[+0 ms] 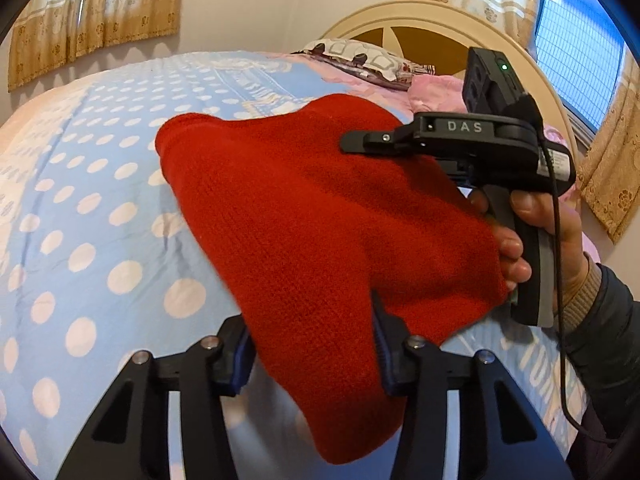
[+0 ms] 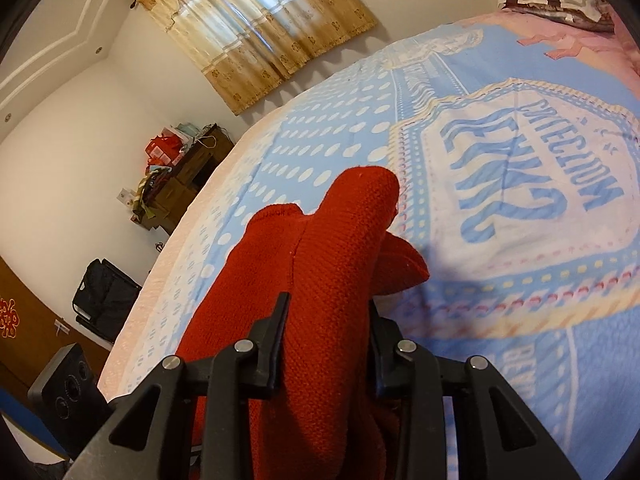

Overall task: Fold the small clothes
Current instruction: 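Close both grippers on the sides of the folded sweater, then lift the folded sweater with both grippers and carry it along the bed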

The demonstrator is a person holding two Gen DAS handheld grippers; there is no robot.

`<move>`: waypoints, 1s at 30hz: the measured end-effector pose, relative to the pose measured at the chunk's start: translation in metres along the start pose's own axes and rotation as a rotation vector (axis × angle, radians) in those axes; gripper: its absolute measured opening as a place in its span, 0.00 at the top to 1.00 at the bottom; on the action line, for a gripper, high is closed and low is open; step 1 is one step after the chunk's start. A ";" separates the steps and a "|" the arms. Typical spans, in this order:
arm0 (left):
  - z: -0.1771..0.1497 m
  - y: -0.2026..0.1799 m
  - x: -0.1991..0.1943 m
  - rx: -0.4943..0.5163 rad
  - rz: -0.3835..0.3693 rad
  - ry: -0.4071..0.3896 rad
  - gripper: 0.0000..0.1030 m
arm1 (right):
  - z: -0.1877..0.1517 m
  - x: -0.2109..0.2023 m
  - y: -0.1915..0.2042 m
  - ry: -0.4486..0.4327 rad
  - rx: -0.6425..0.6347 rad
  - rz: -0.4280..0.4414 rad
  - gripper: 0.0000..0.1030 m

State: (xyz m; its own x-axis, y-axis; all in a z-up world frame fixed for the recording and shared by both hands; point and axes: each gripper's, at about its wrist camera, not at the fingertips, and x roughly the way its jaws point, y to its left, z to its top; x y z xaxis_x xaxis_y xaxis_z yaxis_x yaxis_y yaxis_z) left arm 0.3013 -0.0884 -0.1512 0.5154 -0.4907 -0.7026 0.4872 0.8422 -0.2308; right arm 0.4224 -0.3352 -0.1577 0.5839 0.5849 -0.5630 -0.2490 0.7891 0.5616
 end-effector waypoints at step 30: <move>-0.049 0.033 -0.107 -0.085 0.143 -0.107 0.55 | -0.065 0.023 0.156 0.038 -0.126 0.142 0.68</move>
State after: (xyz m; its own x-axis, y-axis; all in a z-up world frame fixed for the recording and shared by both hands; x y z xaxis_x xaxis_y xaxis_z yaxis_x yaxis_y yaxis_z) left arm 0.2275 0.0030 -0.1168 0.6490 -0.3817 -0.6581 0.3445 0.9187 -0.1931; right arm 0.3467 -0.1864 -0.1218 0.5070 0.6971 -0.5070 -0.4233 0.7137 0.5581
